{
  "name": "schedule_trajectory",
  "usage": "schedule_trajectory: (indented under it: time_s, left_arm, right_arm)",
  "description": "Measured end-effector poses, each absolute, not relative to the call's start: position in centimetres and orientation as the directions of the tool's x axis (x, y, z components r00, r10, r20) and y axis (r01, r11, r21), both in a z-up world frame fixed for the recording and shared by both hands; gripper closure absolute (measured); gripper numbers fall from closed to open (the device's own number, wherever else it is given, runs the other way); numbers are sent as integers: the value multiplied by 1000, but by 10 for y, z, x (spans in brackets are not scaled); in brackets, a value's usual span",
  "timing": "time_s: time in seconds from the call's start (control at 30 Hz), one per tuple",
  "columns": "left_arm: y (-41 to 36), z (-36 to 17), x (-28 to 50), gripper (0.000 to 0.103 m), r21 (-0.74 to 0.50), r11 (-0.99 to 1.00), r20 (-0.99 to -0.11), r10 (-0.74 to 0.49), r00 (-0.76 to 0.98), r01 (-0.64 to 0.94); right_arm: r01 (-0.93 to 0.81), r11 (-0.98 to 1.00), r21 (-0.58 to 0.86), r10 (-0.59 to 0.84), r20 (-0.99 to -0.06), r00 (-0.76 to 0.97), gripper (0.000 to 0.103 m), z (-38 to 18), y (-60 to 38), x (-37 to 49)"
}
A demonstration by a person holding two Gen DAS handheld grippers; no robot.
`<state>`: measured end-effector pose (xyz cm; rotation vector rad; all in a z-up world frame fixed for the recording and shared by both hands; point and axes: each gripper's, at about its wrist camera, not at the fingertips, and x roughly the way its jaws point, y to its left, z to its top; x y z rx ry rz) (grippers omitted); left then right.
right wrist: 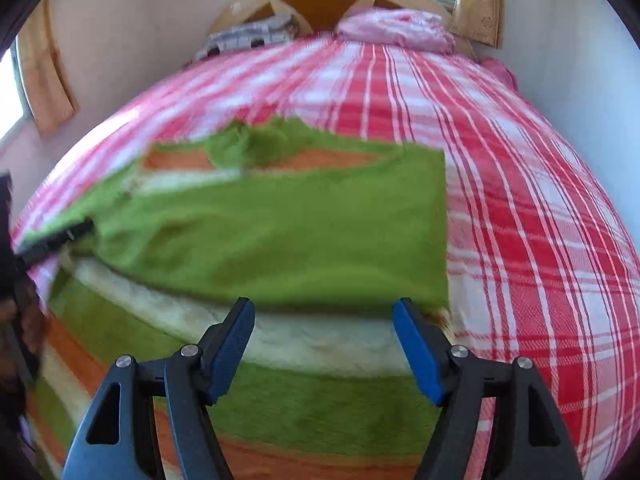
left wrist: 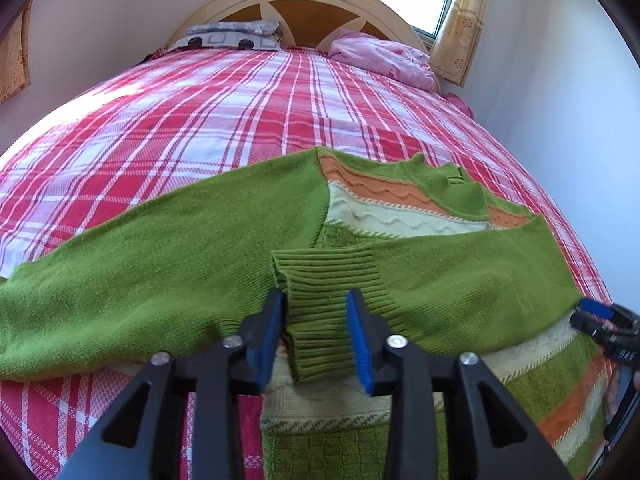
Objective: Fold small clothes
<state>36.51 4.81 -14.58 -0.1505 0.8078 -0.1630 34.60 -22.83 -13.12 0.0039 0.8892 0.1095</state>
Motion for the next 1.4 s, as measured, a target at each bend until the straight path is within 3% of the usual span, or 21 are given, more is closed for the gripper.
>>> schedule_trajectory:
  time_s: [0.07,0.1,0.23,0.4,0.57,0.73,1.0,1.13,1.4]
  left_arm:
    - [52,-140,357,41,-191,980,-685,-179,706,63]
    - [57,-137,352,38,-198,979,-677,-167,717,42]
    - [80,-125,329,37,-179,984,-661,-123,740,5]
    - [124,-118,297,27,-69,995,-640,7,768,-67]
    - [188,-124,276,27,-31,970,-667,160,728,-241]
    - [266,-127,245,27,-124,860,-678,291,676,-495]
    - [319,-152,233,29,-360,705,-716,211,665,-611]
    - [322,-156,240,41,-421,689,-699,169,695,-591]
    - [337,-161,249,43,-507,632,-658,156,737,-586]
  right_arm:
    - [-125,991,55,123,-751,648,30,-123,-213,351]
    - [-145,988,55,136,-751,646,30,-126,-205,355]
    - [-187,980,66,162,-811,563,30,-160,-177,376]
    - [-186,981,61,161,-790,591,28,-164,-173,366]
    - [-210,977,47,166,-785,597,26,-167,-171,355]
    - [-226,974,4,144,-780,609,23,-169,-163,354]
    - [-228,973,30,168,-770,616,22,-169,-167,353]
    - [-228,973,33,171,-769,616,22,-169,-168,352]
    - [-229,973,36,173,-768,617,22,-168,-167,352]
